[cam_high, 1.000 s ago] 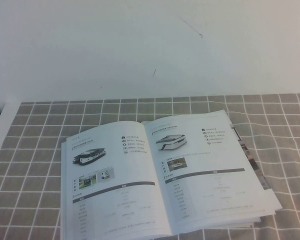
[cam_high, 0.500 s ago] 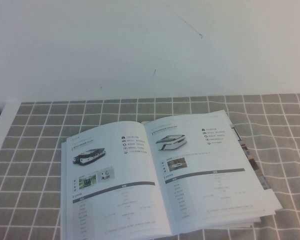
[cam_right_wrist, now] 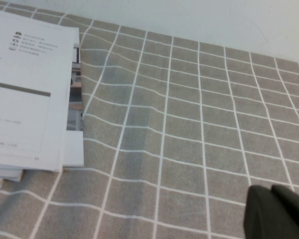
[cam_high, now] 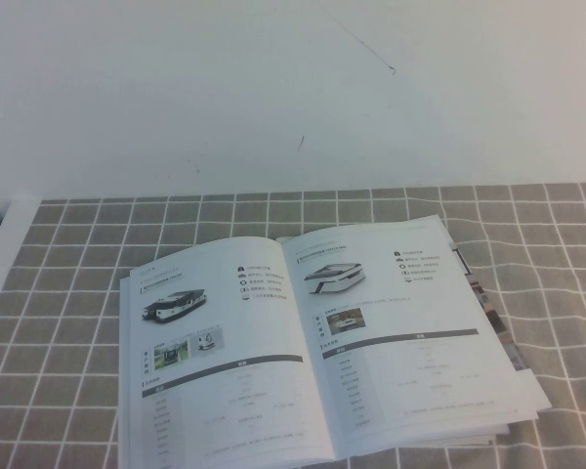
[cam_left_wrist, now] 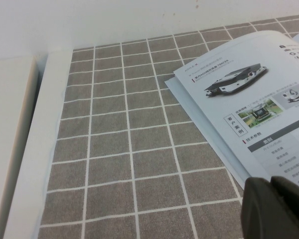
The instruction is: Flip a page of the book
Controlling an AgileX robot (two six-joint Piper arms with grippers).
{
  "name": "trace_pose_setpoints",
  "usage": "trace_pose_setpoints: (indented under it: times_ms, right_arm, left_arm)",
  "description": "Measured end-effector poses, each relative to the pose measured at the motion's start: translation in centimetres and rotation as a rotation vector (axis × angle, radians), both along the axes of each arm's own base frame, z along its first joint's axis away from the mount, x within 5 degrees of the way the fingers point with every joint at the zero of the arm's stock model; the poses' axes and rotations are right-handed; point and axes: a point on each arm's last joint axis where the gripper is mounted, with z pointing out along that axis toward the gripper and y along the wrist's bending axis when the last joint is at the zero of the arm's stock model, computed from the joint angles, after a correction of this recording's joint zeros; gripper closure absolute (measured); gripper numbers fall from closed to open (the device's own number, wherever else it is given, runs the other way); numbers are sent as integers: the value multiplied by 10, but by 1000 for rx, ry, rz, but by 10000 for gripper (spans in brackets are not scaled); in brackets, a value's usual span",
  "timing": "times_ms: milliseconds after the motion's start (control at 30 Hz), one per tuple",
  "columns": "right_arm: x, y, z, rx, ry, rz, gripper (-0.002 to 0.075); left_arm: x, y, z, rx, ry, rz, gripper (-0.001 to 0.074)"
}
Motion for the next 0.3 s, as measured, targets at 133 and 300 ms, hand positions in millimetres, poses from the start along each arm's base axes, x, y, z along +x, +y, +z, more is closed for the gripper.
trace_pose_setpoints:
  times_ms: [133,300]
  right_arm:
    - [0,0,0,-1,-1,0,728]
    - [0,-1,0,-15,-1,-1,728]
  left_arm:
    - [0,0,0,0,0,0,738]
    - [0,0,0,0,0,0,738]
